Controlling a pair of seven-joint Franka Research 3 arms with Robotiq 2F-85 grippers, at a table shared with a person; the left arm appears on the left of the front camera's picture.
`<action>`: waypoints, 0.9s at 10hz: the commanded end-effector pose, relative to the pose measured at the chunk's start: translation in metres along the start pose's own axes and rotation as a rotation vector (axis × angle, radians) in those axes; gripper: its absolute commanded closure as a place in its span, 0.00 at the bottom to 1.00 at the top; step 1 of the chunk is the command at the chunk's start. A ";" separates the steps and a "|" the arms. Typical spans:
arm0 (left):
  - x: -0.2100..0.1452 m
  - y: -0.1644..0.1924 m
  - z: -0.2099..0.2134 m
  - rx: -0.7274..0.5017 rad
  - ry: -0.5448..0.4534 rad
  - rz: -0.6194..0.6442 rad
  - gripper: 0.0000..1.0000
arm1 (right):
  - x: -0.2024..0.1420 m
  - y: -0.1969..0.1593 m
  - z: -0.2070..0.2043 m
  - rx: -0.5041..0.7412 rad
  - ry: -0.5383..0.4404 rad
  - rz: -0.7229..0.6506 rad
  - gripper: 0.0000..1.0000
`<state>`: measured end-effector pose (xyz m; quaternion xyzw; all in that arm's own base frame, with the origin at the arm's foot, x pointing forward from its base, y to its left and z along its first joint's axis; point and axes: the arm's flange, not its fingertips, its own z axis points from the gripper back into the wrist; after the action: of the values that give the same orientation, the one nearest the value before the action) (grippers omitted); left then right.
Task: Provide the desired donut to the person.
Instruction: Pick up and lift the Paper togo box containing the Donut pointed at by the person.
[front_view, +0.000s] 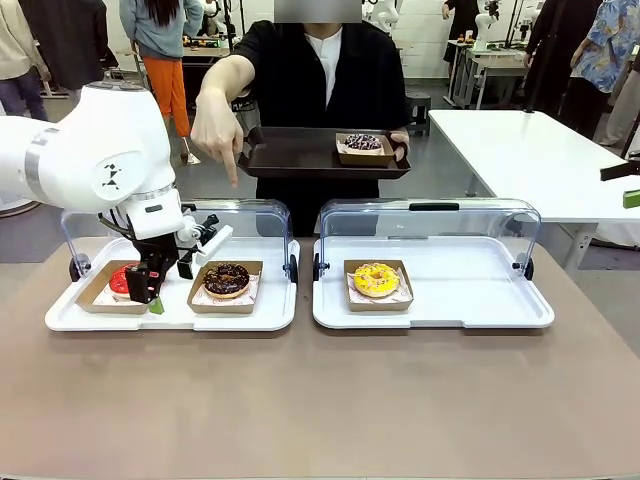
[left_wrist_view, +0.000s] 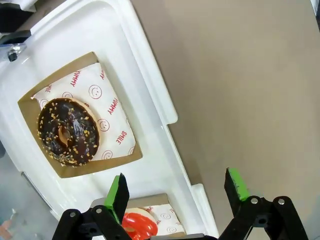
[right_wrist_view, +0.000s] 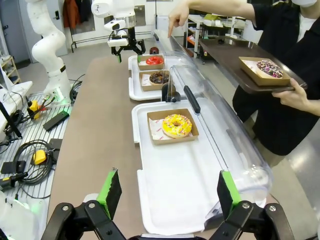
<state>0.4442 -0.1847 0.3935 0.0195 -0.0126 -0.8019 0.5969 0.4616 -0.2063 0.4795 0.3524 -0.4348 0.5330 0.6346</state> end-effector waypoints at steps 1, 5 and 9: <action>0.001 -0.002 0.002 -0.007 0.009 -0.008 0.00 | 0.000 0.001 0.000 0.004 -0.005 0.000 0.00; 0.001 -0.002 0.002 -0.007 0.009 -0.008 0.00 | 0.000 0.001 0.000 0.004 -0.005 0.000 0.00; 0.001 -0.002 0.002 -0.007 0.009 -0.008 0.00 | 0.000 0.001 0.000 0.004 -0.005 0.000 0.00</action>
<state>0.4438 -0.1852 0.3933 0.0194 -0.0116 -0.8026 0.5961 0.4616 -0.2063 0.4795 0.3523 -0.4348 0.5330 0.6346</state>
